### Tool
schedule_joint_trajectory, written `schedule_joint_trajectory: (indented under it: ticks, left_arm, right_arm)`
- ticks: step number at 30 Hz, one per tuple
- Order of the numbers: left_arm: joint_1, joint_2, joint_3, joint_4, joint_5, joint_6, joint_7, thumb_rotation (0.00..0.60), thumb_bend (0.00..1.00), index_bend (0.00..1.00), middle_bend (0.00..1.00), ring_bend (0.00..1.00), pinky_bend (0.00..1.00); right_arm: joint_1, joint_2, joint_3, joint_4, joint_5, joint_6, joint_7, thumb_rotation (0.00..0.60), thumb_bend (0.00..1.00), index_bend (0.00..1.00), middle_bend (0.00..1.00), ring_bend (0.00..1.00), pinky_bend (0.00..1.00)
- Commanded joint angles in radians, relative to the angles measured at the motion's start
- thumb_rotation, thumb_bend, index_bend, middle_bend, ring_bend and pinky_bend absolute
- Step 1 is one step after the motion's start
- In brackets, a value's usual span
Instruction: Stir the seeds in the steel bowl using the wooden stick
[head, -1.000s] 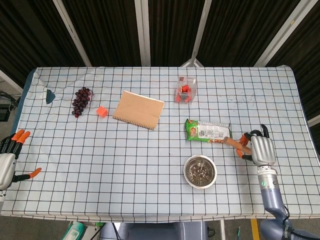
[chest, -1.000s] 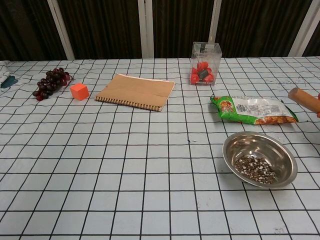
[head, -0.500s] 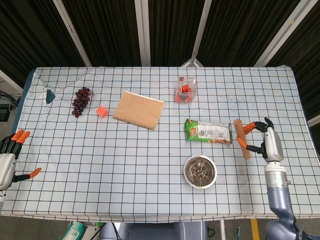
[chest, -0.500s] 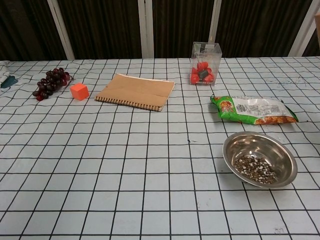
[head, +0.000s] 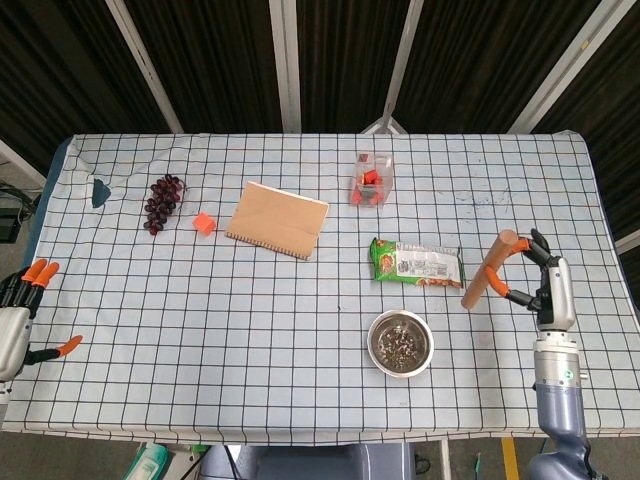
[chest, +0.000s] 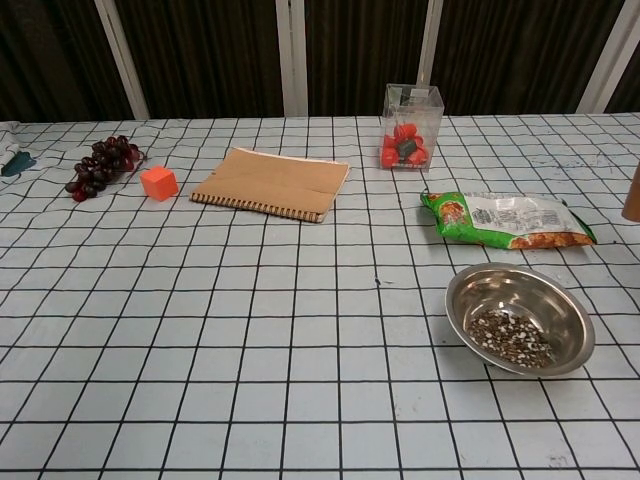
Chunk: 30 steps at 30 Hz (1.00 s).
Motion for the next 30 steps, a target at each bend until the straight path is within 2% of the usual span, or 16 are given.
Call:
schedule_joint_trajectory:
  ticks: [1, 10, 16, 24, 30]
  left_arm:
    - [0.0, 0.0, 0.001, 0.0, 0.001, 0.0, 0.0, 0.6, 0.08, 0.0, 0.0, 0.0, 0.0]
    - [0.002, -0.001, 0.001, -0.001, 0.002, 0.003, 0.002, 0.6, 0.08, 0.0, 0.0, 0.0, 0.0]
    - [0.0, -0.002, 0.001, 0.001, 0.003, 0.001, 0.003, 0.6, 0.08, 0.0, 0.0, 0.0, 0.0]
    - [-0.001, -0.004, 0.0, 0.001, 0.0, -0.002, 0.008, 0.6, 0.08, 0.0, 0.0, 0.0, 0.0]
    - [0.0, -0.003, 0.0, 0.0, -0.001, -0.002, 0.008, 0.6, 0.08, 0.0, 0.0, 0.0, 0.0]
  right_arm:
    - [-0.017, -0.025, -0.013, 0.004, -0.038, 0.037, 0.033, 0.6, 0.56, 0.69, 0.62, 0.3, 0.0]
    - [-0.03, -0.104, -0.086, 0.032, -0.123, 0.094, 0.043, 0.6, 0.56, 0.69, 0.62, 0.3, 0.0]
    - [-0.035, -0.122, -0.104, 0.052, -0.145, 0.108, 0.07, 0.6, 0.56, 0.69, 0.62, 0.3, 0.0]
    - [-0.03, -0.11, -0.128, 0.009, -0.179, 0.084, 0.153, 0.6, 0.56, 0.7, 0.62, 0.3, 0.0]
    - [-0.024, -0.178, -0.147, 0.043, -0.18, 0.092, 0.16, 0.6, 0.56, 0.7, 0.62, 0.3, 0.0]
